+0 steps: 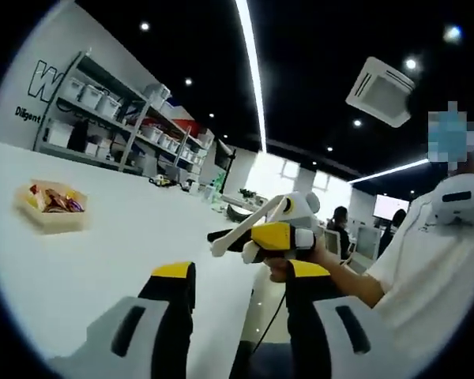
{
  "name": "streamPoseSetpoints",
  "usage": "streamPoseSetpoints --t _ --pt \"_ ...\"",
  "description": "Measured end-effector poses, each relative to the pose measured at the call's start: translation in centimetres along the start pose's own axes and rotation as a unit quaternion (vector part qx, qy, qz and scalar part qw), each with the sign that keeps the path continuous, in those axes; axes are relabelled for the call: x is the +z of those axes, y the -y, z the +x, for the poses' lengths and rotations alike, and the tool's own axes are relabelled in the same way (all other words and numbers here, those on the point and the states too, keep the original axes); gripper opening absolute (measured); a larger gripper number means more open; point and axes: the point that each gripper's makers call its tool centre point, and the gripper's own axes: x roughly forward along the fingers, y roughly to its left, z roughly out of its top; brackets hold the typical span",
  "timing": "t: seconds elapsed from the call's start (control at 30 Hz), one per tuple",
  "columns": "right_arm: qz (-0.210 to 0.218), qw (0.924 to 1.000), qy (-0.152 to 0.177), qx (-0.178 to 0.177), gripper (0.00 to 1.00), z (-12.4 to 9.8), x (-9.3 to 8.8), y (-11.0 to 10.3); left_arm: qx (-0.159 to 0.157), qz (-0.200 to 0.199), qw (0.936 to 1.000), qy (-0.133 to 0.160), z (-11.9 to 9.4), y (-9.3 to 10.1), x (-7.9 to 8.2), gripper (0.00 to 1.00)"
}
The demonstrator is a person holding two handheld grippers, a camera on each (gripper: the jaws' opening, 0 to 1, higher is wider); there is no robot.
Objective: Place the target food into the container with the food tongs after gripping and lifting it, then release it inside without dropping or visibly crushing the food.
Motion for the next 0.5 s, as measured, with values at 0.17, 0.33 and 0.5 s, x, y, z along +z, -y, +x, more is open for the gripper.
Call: streamPoseSetpoints --t 0.17,0.33,0.5 --pt "0.002 0.9999 -0.001 0.012 0.23 0.0 0.1 -0.7 -0.022 -0.009 0.9997 0.009 0.9 1.0 0.1 0.33" --pt "0.01 0.9996 -0.004 0.025 0.23 0.2 -0.2 -1.3 -0.035 -0.011 0.9993 0.007 1.3 1.4 0.3 0.25" --pt "0.022 0.9992 -0.003 0.033 0.24 0.0 -0.3 -1.6 -0.043 -0.015 0.9989 0.008 1.3 1.8 0.3 0.18"
